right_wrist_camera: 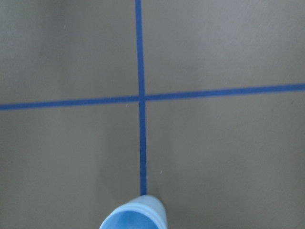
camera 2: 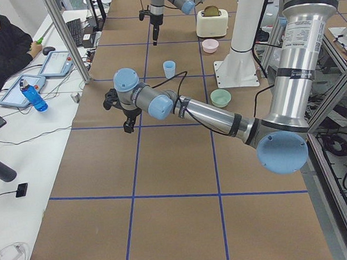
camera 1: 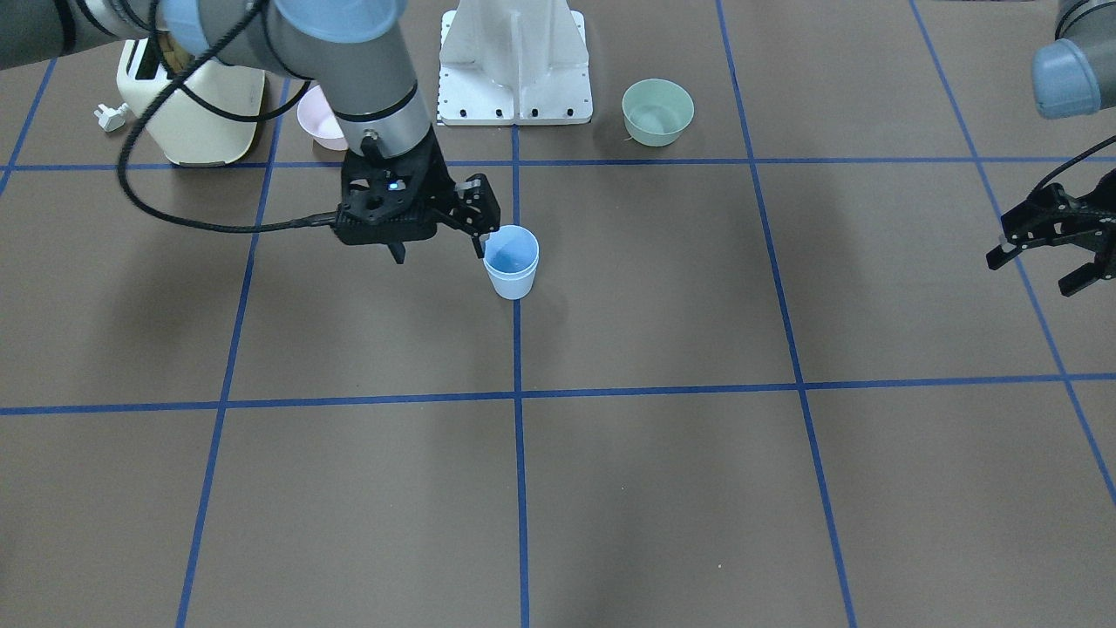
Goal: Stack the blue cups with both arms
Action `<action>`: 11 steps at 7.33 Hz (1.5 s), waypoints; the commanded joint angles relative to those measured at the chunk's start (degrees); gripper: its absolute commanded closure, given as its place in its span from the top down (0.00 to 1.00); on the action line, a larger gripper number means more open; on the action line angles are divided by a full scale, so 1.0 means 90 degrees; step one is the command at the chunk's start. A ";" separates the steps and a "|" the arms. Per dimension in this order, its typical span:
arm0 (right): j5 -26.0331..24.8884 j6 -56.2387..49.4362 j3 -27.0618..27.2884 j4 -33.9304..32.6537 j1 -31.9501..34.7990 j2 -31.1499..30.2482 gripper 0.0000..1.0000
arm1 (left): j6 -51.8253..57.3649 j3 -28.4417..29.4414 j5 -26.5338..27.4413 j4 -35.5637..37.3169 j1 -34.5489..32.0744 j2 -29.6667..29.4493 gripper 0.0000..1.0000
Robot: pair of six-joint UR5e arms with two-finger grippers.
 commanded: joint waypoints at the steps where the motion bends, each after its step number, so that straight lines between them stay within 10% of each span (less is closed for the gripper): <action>1: 0.0931 -0.1549 0.0100 0.0009 0.1484 -0.0699 1.00 | 0.0202 0.0028 0.0037 0.0012 -0.0123 0.0047 0.98; 7: 0.1754 -0.6416 -0.0873 0.0009 0.4445 -0.2821 1.00 | 0.2711 0.1209 -0.0070 0.0022 -0.1529 0.0232 0.98; 11: 0.1822 -0.6607 -0.1508 0.0609 0.4624 -0.3309 1.00 | 0.3193 0.1562 -0.0060 0.0022 -0.1745 0.0223 0.98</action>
